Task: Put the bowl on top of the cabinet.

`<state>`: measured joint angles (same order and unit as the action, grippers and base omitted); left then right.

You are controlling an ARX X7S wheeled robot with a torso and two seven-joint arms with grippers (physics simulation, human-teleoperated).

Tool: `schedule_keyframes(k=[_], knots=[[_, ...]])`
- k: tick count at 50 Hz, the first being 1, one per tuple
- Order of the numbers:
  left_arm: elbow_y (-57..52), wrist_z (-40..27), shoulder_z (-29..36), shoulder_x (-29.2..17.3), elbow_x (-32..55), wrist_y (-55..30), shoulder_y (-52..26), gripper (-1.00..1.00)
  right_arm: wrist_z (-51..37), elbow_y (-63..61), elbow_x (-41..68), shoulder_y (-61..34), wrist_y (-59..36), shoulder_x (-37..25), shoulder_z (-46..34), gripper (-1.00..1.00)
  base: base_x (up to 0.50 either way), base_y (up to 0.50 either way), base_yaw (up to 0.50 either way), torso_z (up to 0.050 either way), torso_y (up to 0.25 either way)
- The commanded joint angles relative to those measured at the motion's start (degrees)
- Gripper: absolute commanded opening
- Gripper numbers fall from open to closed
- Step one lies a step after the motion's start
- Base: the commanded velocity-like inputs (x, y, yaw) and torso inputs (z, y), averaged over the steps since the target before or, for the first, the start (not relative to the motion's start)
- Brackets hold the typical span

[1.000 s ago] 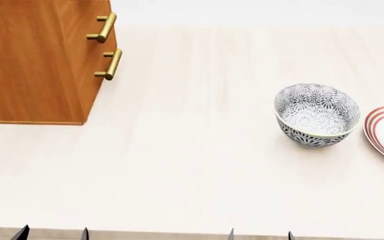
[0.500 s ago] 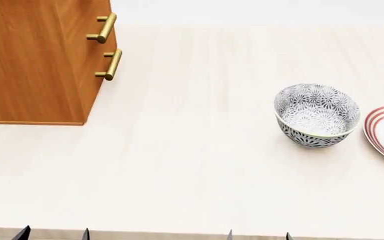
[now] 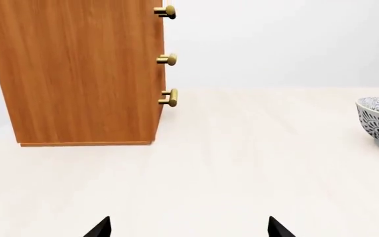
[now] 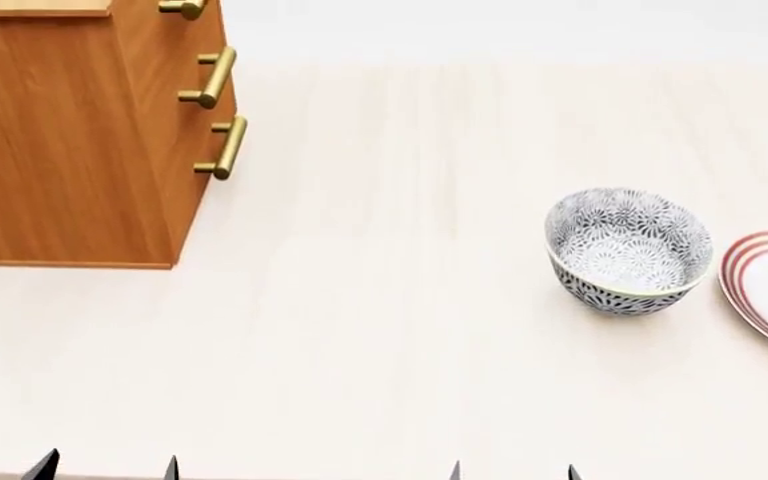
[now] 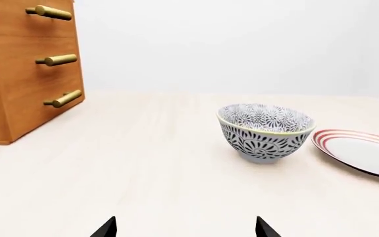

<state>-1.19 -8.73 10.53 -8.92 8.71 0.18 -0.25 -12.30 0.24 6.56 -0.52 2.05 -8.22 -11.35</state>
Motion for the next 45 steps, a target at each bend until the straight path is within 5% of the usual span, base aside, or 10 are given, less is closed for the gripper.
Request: schedule_keyframes(k=[1,29,45], knots=[[0.03,-0.32,0.47,-0.39,0.36,0.21,-0.04,1.0,-0.39,0.04,0.3,-0.08,0.08,-0.42,-0.6,1.0,0.0,0.0,0.0,0.036,0.0],[0.47,-1.5,1.19,-0.94,1.34,0.1,-0.43,1.0,-1.31,0.62,0.88,-0.44,0.43,-1.26,-1.75,1.0,0.0,0.0,0.0,0.036,0.0],[-9.81,-3.12,2.54,-2.41,-0.94,4.97,5.83,1.0,-3.17,-11.83,0.5,8.32,4.61,-3.78,-1.38,1.0,0.0,0.0,0.0,0.004,0.0]])
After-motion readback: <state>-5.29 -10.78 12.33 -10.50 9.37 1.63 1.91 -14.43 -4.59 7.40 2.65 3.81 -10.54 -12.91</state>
